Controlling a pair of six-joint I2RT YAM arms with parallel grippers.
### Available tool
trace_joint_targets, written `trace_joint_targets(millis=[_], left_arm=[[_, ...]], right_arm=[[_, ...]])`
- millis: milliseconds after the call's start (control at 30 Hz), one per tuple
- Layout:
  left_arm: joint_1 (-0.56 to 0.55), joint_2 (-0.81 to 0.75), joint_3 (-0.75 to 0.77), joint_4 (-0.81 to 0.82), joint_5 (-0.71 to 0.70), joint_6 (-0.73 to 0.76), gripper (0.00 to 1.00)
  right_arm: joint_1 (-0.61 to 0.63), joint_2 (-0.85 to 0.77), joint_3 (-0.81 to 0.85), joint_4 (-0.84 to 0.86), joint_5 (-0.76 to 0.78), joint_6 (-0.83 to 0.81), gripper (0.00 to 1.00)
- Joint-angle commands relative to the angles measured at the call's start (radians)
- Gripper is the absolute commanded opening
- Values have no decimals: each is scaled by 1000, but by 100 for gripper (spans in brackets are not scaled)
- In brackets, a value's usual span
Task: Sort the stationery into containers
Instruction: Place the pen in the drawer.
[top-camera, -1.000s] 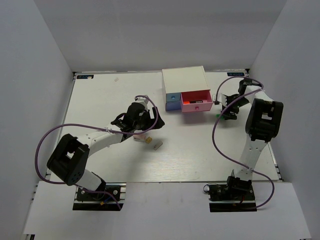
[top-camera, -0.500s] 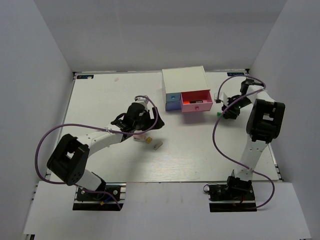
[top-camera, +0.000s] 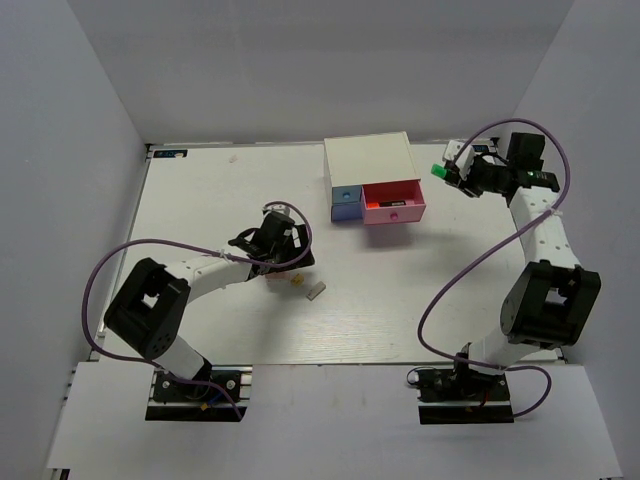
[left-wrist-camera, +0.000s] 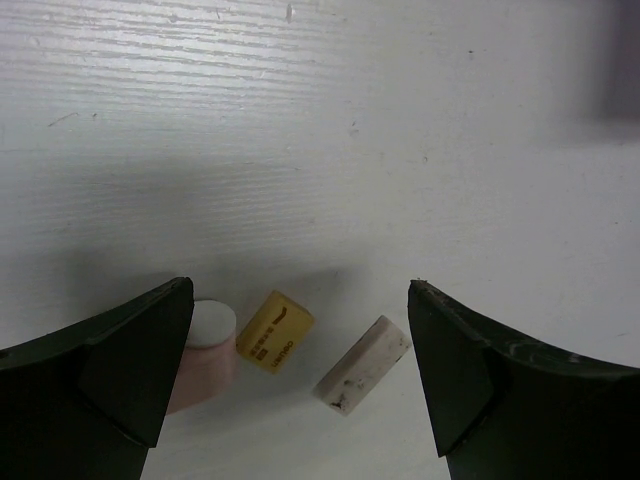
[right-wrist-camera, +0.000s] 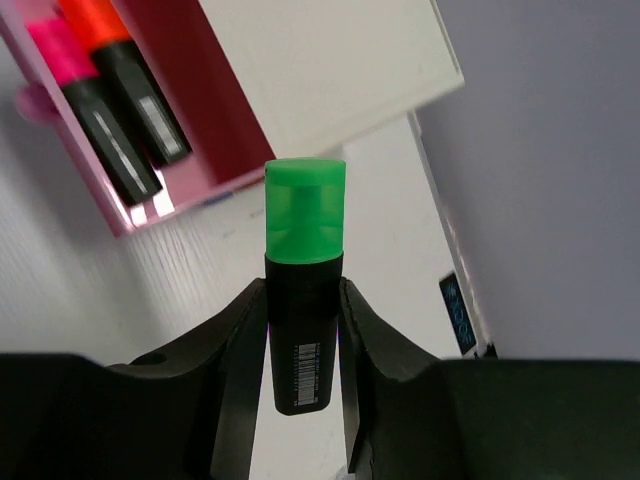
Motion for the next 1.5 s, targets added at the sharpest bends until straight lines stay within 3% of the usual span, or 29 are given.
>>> trace_joint_targets(millis=[0,133,433,667,700,767,833,867,1000,1033,1133,1167,1467], left_arm=[[3,-17,37,-22,-30,-16,97],[3,-17,37,-22,-39,-16,97],[12,-59,28,-39,-73,-25,97],[12,-108,-1,41,-53,-4,97],[12,-121,-14,41,-53,-3,97],[12,-135,-23,54,-53,-3,97],[12,-146,-35,63,-62,6,97],[12,-155,-35,63,-62,6,97],[12,-168,-55,63,-71,6,97],[12,-178,-55,63,-80,6,97],[12,-178,-64,63,-80,6,97],[12,-178,-64,63,-80,6,97],[12,-178,-64,72,-80,6,97]], right_arm=[[33,-22,-16,36,-165,-22,22],[90,-12,6,-23,-248,-61,25],[211,13,3,43,-302,11,28],[254,71,35,-57,-318,11,50],[257,76,40,-61,-315,11,60],[265,93,53,-80,-303,21,70],[270,94,58,-45,-306,41,72],[265,88,55,-35,-312,65,69],[267,59,34,29,-348,134,32],[265,58,37,16,-361,128,23],[271,81,89,-119,-375,9,13],[273,94,102,-177,-377,-13,0],[296,197,193,-535,-280,-320,0]])
